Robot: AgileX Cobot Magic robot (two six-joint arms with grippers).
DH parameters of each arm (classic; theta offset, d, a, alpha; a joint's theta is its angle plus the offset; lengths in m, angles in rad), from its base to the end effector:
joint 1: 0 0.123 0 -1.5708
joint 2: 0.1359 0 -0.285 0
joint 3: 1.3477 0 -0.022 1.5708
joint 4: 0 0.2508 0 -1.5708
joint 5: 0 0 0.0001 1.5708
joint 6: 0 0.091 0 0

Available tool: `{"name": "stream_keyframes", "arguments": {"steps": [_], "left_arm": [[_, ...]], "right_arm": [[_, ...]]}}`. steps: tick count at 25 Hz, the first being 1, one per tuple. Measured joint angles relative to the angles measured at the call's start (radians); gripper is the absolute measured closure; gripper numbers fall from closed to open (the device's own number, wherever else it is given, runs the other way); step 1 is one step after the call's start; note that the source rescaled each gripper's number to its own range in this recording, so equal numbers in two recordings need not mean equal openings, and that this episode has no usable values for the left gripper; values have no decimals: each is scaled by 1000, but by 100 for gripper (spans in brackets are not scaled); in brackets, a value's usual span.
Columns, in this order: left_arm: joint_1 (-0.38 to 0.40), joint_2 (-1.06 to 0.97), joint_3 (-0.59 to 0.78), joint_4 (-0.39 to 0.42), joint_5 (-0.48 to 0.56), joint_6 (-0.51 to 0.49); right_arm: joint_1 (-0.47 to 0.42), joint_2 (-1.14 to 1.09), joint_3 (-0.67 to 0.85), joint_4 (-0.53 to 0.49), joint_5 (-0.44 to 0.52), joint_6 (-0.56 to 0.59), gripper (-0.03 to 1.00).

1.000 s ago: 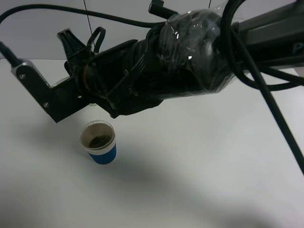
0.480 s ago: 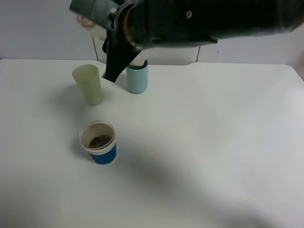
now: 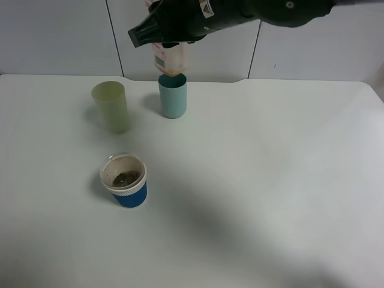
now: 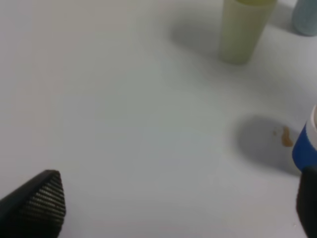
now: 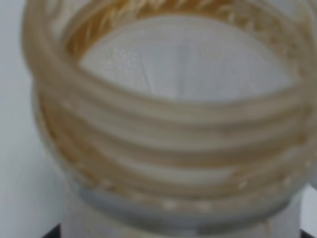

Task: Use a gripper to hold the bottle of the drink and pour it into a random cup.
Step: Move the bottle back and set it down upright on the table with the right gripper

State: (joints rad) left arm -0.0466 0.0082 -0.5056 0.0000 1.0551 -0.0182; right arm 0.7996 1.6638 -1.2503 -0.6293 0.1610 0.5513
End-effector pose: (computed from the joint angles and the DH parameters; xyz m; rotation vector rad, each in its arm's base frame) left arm -0.0040 0.0002 0.2793 0.0290 2.0413 -0.0406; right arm 0.2784 0.2740 0.3010 -0.8080 1.8782 0.3627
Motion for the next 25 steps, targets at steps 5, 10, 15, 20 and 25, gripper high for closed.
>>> {"name": "stream_keyframes", "arguments": {"steps": [5,10,15,20,25], "left_arm": [[0,0,0,0,0,0],[0,0,0,0,0,0],[0,0,0,0,0,0],[0,0,0,0,0,0],[0,0,0,0,0,0]], "right_arm": [[-32,1,149,240,-230,-302,97],[-57,2,269,324,-351,-408,97],[-109,11,331,337,-404,-411,97],[-150,79,344,338,-415,-407,97],[-167,152,345,337,-452,-407,97]]}}
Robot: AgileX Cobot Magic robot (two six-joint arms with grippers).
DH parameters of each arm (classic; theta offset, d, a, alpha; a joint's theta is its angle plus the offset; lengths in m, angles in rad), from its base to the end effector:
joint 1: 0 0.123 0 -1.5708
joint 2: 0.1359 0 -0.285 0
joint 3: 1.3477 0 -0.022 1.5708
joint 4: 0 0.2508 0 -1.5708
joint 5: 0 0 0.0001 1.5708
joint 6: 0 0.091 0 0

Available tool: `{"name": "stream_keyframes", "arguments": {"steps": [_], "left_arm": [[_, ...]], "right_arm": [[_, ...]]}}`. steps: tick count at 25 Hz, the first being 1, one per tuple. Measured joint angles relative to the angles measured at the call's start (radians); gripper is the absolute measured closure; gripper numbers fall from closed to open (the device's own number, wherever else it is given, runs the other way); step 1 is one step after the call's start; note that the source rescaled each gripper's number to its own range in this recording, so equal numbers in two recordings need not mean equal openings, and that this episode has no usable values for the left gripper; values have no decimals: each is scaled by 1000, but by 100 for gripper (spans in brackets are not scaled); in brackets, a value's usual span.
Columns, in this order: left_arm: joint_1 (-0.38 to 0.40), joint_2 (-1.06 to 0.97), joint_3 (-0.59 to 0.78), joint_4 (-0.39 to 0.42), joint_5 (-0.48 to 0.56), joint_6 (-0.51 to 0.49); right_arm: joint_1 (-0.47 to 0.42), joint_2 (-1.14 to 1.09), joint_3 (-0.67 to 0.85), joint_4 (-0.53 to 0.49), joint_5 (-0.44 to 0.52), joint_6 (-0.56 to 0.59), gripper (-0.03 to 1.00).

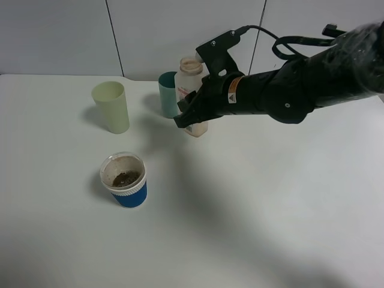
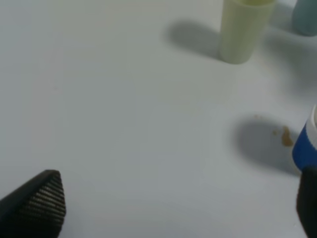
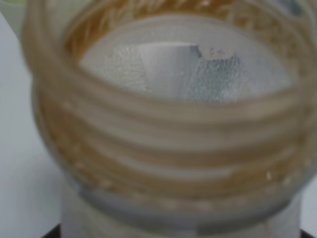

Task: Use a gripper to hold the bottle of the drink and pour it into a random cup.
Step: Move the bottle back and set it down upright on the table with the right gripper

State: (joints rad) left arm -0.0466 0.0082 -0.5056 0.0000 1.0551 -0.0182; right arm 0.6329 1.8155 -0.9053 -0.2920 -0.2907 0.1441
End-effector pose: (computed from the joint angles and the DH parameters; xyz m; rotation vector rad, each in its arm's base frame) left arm -0.0040 0.0002 0.2793 0.0290 2.0413 -0.0406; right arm 0.2940 0.2249 0.1717 -0.8474 1.9611 0.3815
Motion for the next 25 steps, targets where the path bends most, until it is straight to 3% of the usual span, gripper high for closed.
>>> {"name": "stream_keyframes", "arguments": {"steps": [13,25], "left_arm": [[0,0,0,0,0,0],[0,0,0,0,0,0]], "right_arm": [[0,128,0,0,-201,-26,97],[0,166,0,0,-224,-26,97]]}}
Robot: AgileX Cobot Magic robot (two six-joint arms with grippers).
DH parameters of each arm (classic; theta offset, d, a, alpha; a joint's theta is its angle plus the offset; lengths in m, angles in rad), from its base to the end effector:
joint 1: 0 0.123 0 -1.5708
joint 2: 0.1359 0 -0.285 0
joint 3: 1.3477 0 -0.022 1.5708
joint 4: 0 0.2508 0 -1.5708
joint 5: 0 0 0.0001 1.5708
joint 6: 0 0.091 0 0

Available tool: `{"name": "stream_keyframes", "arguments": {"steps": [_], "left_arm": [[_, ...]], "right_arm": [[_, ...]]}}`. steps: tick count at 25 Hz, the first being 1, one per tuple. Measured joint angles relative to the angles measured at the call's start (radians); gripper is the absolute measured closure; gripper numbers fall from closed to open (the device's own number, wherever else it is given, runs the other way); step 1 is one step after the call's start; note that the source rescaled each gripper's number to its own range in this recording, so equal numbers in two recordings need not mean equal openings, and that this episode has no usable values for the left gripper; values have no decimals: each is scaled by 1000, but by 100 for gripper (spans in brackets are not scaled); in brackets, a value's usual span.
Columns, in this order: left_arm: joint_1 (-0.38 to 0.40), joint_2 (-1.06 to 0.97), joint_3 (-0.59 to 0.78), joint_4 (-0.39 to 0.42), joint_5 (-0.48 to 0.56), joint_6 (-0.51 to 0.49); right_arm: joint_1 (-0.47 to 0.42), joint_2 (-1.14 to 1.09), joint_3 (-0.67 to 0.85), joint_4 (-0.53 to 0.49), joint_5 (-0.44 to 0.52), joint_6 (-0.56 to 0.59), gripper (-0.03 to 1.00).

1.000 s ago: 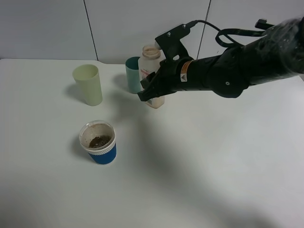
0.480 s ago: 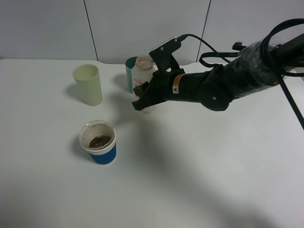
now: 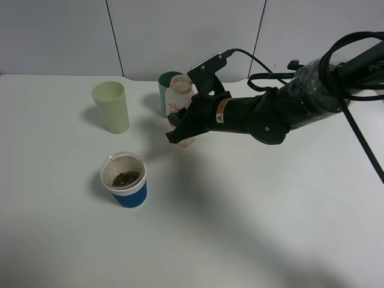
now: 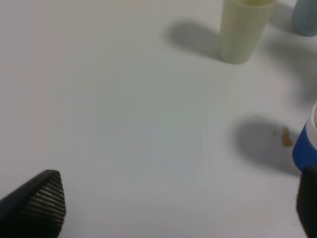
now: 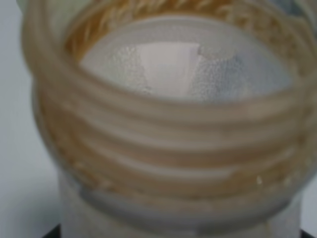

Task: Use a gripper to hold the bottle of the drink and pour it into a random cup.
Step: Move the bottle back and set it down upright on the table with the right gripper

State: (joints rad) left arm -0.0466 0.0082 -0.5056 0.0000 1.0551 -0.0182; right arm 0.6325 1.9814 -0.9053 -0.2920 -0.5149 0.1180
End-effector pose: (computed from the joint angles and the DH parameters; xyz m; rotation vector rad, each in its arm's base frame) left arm -0.0040 0.0002 0.2793 0.0290 2.0413 -0.0406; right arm 0.3018 0.2372 0.1264 -0.8665 1.9004 0.4498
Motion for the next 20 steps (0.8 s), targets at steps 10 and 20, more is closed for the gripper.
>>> {"name": "stream_keyframes", "arguments": {"steps": [10,20], "left_arm": [[0,0,0,0,0,0],[0,0,0,0,0,0]], "right_arm": [[0,35,2,0,-1,0,97],[0,35,2,0,3,10,77]]}}
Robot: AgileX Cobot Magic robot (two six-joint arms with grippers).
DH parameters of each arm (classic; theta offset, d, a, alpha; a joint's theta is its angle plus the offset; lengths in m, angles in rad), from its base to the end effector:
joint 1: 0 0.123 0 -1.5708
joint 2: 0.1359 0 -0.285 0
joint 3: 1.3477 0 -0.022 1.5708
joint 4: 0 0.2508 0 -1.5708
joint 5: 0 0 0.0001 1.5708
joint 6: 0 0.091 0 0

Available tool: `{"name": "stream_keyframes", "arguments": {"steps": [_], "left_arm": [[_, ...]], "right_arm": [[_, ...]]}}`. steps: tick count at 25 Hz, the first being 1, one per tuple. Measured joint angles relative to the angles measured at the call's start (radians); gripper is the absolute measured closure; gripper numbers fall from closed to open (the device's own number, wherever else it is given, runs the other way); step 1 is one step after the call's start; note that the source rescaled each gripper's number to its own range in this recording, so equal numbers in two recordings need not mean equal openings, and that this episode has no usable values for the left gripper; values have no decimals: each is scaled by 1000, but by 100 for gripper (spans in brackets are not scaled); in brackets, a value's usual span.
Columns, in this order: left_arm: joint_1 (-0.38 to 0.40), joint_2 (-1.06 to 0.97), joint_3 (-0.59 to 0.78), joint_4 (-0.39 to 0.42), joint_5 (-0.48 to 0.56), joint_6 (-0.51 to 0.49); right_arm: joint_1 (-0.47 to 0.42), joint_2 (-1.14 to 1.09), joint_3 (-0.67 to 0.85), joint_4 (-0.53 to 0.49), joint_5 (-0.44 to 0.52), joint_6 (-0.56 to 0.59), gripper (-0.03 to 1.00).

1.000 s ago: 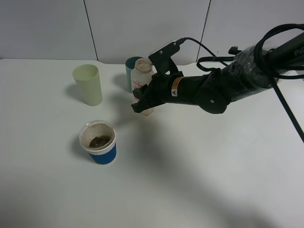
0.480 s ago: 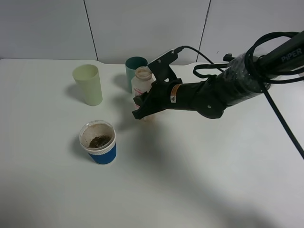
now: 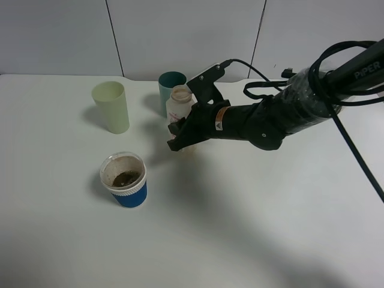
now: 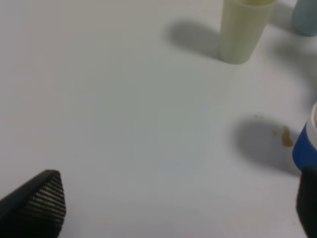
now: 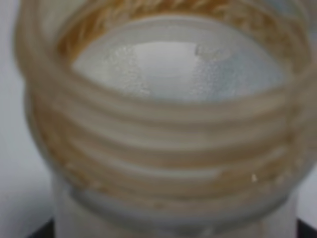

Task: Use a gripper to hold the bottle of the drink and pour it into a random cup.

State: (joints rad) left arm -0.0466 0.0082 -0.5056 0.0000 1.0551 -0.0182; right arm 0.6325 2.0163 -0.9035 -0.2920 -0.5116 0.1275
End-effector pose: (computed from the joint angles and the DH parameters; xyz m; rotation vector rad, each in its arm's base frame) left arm -0.0040 0.0002 0.2793 0.0290 2.0413 -0.0406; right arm 0.3013 0.2367 0.1123 -0.8705 1.9435 0.4490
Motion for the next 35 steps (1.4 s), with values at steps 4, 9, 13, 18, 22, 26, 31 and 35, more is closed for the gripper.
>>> {"name": "stream_keyframes", "arguments": {"steps": [4,9,13,18,22,26,31,35], "left_arm": [[0,0,0,0,0,0],[0,0,0,0,0,0],[0,0,0,0,0,0],[0,0,0,0,0,0],[0,0,0,0,0,0],[0,0,0,0,0,0],[0,0,0,0,0,0],[0,0,0,0,0,0]], "right_arm": [[0,0,0,0,-1,8,20],[0,0,0,0,-1,9,-2],[0,0,0,0,-1,9,-3],[0,-38,0,0,22,9,-3],[0,-137,1,0,69,9,-3],[0,-252,1,0,171,9,-3],[0,-374,0,0,369,-71,-3],[0,-467,0,0,471,-151,-3]]}}
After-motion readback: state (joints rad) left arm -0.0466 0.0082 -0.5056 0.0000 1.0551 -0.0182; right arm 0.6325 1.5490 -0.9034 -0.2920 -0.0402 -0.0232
